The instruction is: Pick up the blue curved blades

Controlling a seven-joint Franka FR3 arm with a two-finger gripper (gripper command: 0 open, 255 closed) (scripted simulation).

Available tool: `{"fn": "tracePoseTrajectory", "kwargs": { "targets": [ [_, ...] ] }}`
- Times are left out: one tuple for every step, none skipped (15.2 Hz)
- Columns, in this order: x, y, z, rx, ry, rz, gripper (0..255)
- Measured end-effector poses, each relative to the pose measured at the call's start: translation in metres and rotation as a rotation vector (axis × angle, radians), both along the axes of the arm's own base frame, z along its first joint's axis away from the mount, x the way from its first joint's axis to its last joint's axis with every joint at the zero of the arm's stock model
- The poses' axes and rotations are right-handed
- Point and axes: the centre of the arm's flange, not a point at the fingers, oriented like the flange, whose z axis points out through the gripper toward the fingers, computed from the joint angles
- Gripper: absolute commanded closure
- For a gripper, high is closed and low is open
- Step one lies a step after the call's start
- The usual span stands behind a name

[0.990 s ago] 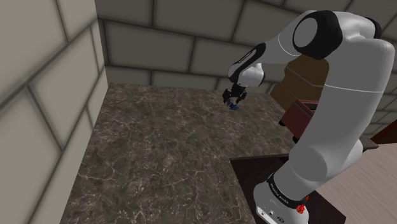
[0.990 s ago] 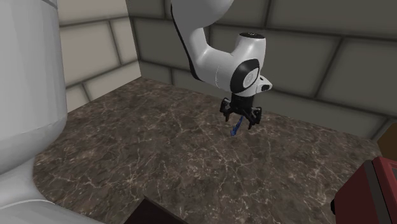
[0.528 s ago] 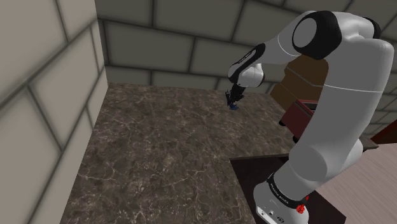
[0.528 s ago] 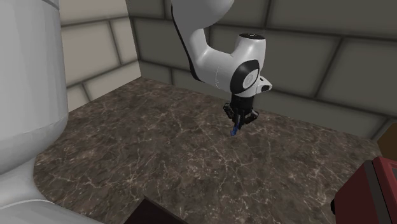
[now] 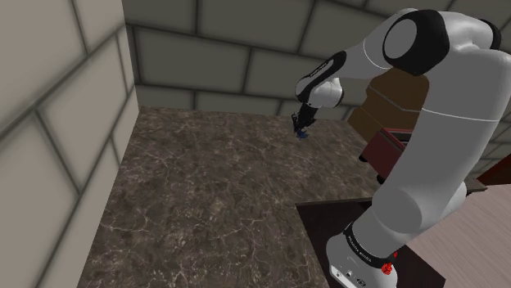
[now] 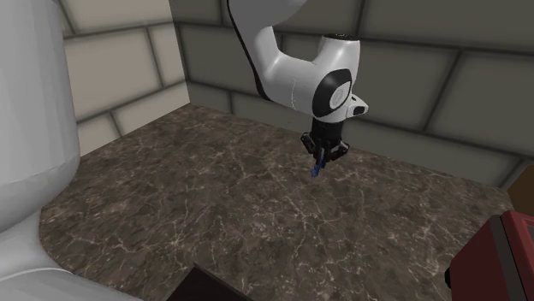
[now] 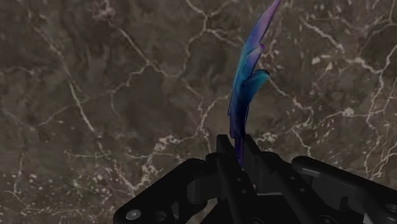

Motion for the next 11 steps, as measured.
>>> {"fn": "tracePoseTrajectory", "kwargs": {
  "targets": [
    [0.001,0.000,0.006,0.000,0.000,0.000,255],
    [0.001,0.000,0.010,0.000,0.000,0.000,255],
    [0.000,-0.001,0.016,0.000,0.000,0.000,255],
    [0.000,0.000,0.022,0.000,0.000,0.000,255],
    [0.000,0.000,0.027,0.000,0.000,0.000,255],
    [-0.001,0.001,0.032,0.000,0.000,0.000,255],
    [0.000,0.001,0.037,0.000,0.000,0.000,255],
    [0.000,0.001,0.042,0.000,0.000,0.000,255],
    [0.000,0.001,0.047,0.000,0.000,0.000,255],
    [0.000,0.001,0.052,0.000,0.000,0.000,255],
    [0.000,0.001,0.055,0.000,0.000,0.000,255]
  ]
}}
